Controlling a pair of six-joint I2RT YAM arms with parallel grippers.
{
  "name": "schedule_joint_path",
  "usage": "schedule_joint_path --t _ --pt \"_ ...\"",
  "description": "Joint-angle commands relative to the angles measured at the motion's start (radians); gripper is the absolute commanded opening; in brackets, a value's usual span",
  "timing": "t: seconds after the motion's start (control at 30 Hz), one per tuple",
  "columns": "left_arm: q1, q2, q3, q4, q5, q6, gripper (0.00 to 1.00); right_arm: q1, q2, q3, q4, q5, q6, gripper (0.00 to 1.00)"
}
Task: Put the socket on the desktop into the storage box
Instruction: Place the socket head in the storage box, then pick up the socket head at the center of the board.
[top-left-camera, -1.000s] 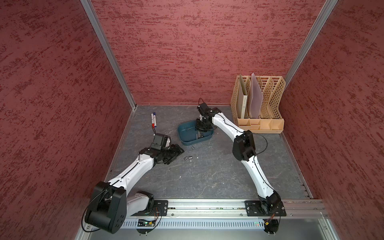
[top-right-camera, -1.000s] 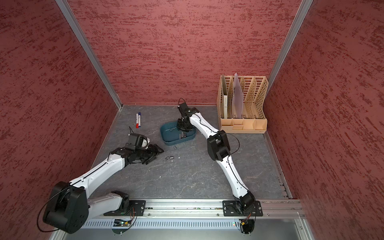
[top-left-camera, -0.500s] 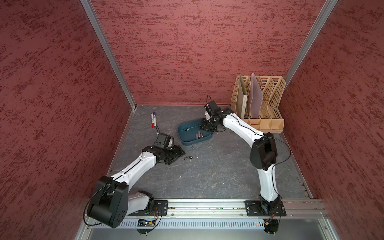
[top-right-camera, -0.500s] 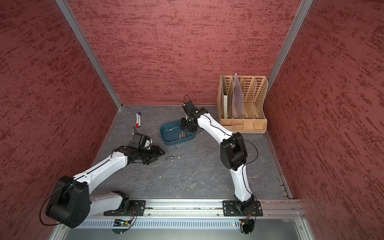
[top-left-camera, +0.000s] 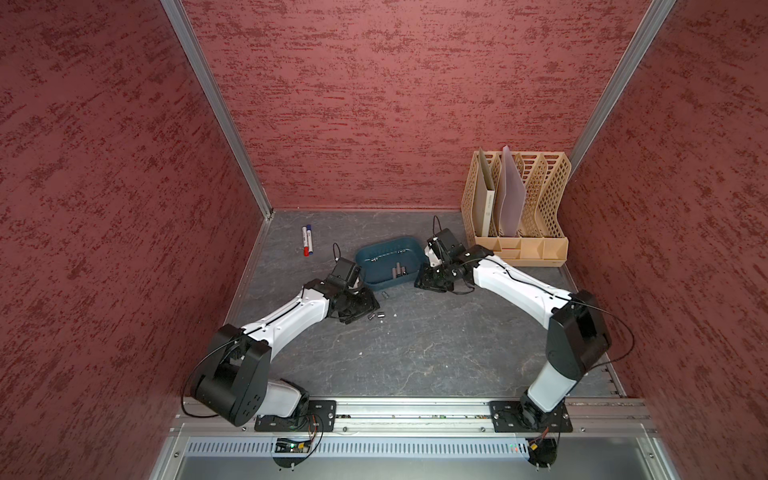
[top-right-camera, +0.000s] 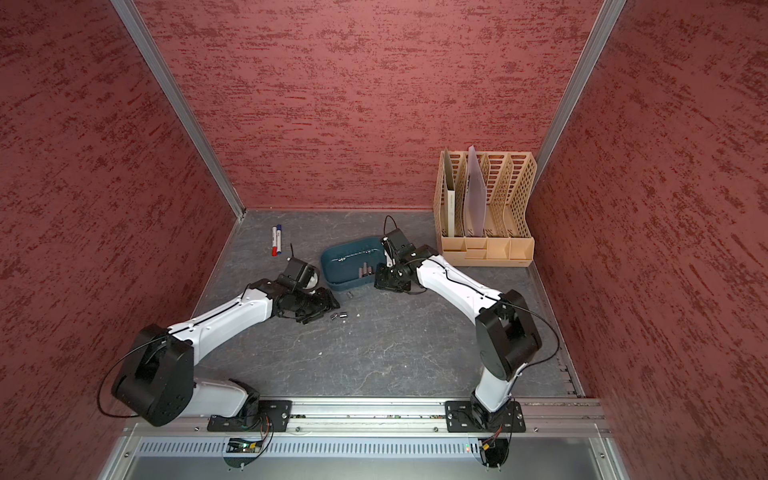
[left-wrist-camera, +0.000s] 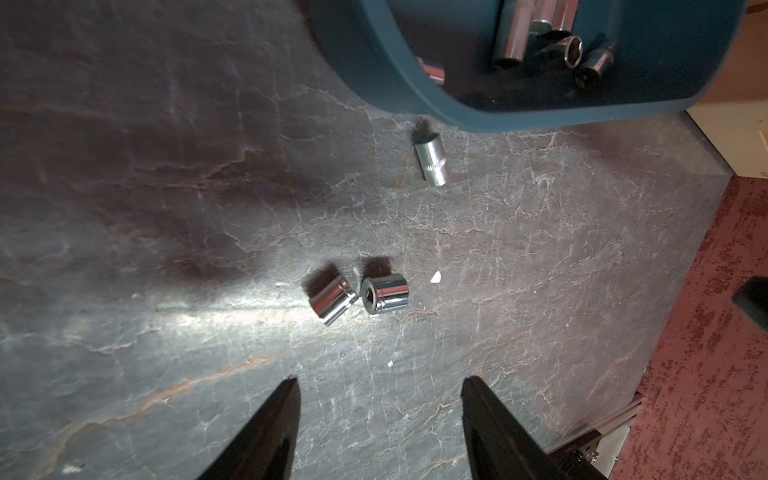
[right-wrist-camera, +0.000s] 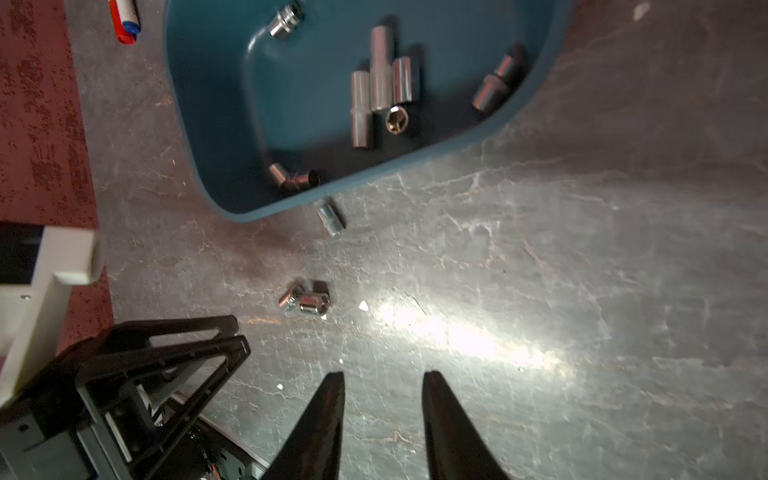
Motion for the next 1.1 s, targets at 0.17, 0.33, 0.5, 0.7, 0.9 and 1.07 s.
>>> schedule_joint_path --t 0.17,0.33,0.5,0.7,0.9,1.07 --pt "-0.065 0.088 0.075 -0.021 -0.051 0.017 0.6 0.016 -0.153 -0.182 0.087 0.022 0.039 0.36" --pt "-0.118 0.163 0.149 -0.067 -0.103 0.019 0.58 0.016 -0.212 -0.265 0.106 0.035 0.059 0.36" --pt "-0.149 0.233 0.212 -0.102 -0.141 0.021 0.53 0.016 -0.258 -0.324 0.127 0.037 0.079 0.36" --pt "-0.182 0.283 0.268 -0.153 -0.206 0.015 0.49 0.016 -0.291 -0.373 0.145 0.03 0.096 0.36" --pt "-0.196 0.314 0.294 -0.184 -0.242 0.009 0.43 0.016 -0.304 -0.401 0.164 0.025 0.109 0.36" --pt "-0.206 0.333 0.314 -0.209 -0.285 0.001 0.45 0.016 -0.302 -0.401 0.169 0.02 0.11 0.36"
